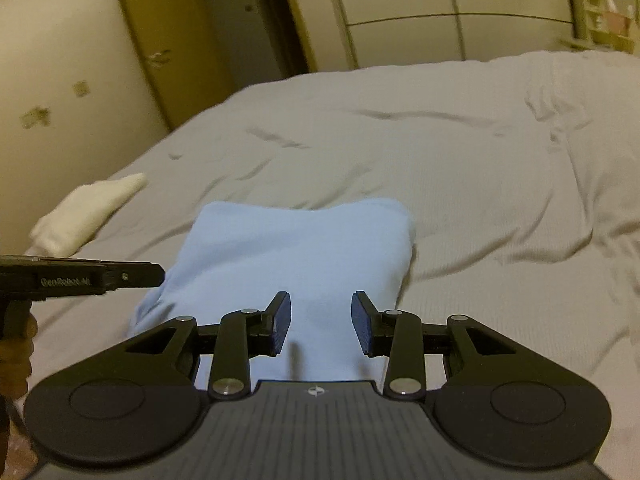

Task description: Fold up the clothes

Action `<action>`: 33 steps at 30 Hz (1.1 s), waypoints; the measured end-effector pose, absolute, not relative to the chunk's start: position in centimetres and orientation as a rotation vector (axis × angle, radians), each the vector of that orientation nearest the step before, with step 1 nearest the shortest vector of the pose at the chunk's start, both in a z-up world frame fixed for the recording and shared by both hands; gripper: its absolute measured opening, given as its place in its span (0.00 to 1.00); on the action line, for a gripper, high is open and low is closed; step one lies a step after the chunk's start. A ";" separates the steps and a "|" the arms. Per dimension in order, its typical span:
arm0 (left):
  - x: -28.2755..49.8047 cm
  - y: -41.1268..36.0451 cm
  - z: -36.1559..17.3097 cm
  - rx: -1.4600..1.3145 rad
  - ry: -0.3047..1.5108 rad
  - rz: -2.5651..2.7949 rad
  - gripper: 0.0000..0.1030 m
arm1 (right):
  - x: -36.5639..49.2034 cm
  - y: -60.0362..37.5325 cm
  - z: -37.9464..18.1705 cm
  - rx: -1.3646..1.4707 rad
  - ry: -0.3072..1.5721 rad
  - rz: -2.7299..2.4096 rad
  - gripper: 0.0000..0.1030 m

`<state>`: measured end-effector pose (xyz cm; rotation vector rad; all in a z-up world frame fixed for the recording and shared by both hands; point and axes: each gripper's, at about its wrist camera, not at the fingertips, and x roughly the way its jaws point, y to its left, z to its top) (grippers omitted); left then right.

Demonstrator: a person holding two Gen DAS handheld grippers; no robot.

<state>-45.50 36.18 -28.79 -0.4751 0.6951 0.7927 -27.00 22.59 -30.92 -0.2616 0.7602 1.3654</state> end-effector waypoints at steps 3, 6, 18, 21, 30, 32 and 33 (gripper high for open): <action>-44.2 38.3 -31.5 -0.480 0.803 0.821 0.07 | -28.3 25.3 -32.5 -0.348 0.805 1.247 0.37; -43.9 38.6 -32.9 -0.463 0.822 0.809 0.07 | -29.2 26.8 -35.2 -0.434 0.863 1.192 0.37; -41.2 45.9 -31.9 -0.509 0.763 0.757 0.08 | -24.9 32.9 -32.0 -0.352 0.775 1.220 0.36; -40.8 47.1 -33.4 -0.511 0.784 0.769 0.07 | -23.6 34.8 -34.2 -0.354 0.825 1.220 0.36; -41.3 46.0 -33.1 -0.454 0.801 0.810 0.09 | -22.1 35.1 -36.6 -0.377 0.879 1.223 0.36; -41.4 45.0 -32.2 -0.420 0.801 0.826 0.09 | -22.5 33.4 -35.8 -0.352 0.872 1.226 0.38; -41.5 44.6 -31.8 -0.413 0.799 0.827 0.09 | -22.8 32.6 -35.4 -0.340 0.869 1.227 0.39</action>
